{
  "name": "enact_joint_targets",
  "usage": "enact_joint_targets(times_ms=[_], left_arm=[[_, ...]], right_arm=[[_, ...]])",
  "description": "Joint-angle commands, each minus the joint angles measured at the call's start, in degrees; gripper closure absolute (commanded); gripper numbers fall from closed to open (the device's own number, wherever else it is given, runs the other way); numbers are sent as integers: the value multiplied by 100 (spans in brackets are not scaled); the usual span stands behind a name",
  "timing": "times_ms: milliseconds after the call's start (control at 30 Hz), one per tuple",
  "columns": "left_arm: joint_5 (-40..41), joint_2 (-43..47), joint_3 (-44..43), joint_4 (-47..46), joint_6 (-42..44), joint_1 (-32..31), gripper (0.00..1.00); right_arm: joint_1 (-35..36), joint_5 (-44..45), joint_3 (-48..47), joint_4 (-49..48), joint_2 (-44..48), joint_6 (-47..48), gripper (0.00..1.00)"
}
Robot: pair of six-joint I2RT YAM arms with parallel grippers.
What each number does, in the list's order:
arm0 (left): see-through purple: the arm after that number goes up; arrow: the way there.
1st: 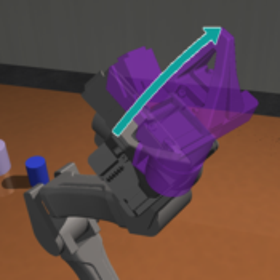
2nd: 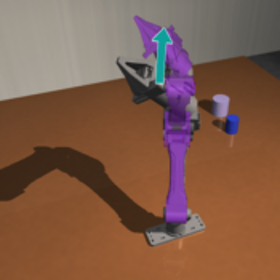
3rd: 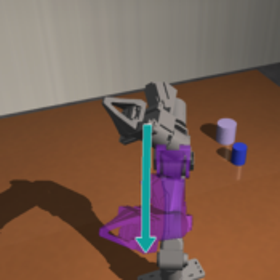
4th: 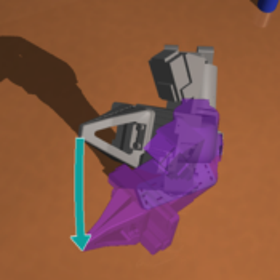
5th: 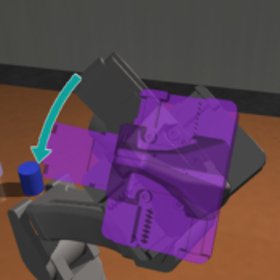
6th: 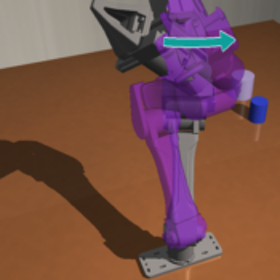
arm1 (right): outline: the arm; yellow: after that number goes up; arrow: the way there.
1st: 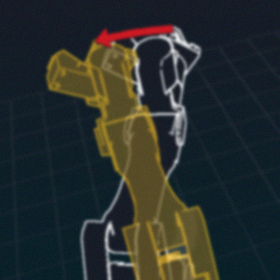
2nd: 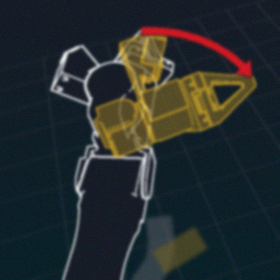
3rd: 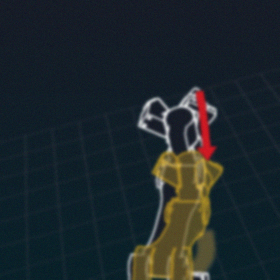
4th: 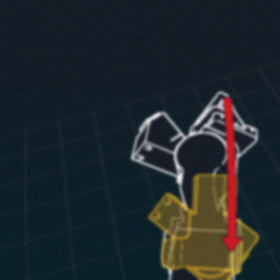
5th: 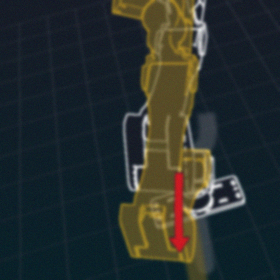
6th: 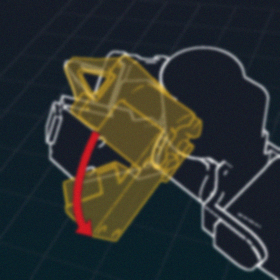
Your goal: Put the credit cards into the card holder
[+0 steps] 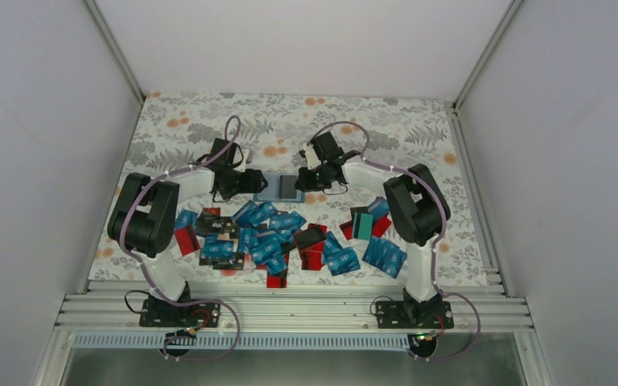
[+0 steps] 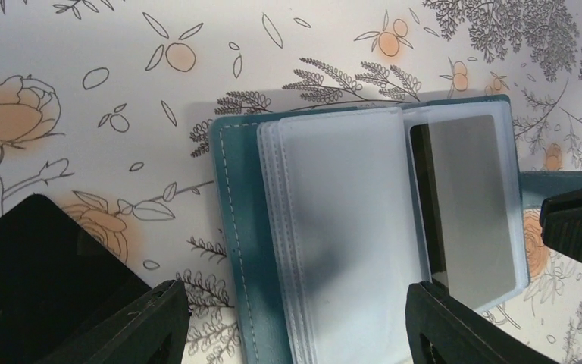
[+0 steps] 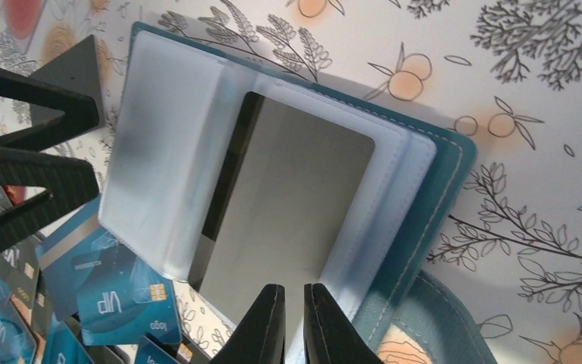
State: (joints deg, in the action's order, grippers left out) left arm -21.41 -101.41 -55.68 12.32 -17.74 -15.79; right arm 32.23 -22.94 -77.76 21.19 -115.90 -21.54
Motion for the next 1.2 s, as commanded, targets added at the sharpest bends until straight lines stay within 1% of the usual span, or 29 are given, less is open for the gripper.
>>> enact_joint_targets(times_ms=[0,167,433,700,900,1167], left_arm=[[-266,-216,-169,-414,187,68,29],[-312,-432,-268,-570,227,72,28],[-509,-608,-265,-705,203,73,29],[-873,-332,-154,-803,36,66,32],[-980,-81,-324,-600,-76,59,32],[-1253,-27,-443,-525,-183,34,35]], right_arm=[[-41,177,192,-170,-104,9,91],[-68,186,362,-269,-161,2,91],[-78,125,335,-300,-308,9,91],[-79,103,326,-316,-322,-8,91],[-85,77,312,-315,-315,-17,91],[-77,54,285,-309,-302,-19,91]])
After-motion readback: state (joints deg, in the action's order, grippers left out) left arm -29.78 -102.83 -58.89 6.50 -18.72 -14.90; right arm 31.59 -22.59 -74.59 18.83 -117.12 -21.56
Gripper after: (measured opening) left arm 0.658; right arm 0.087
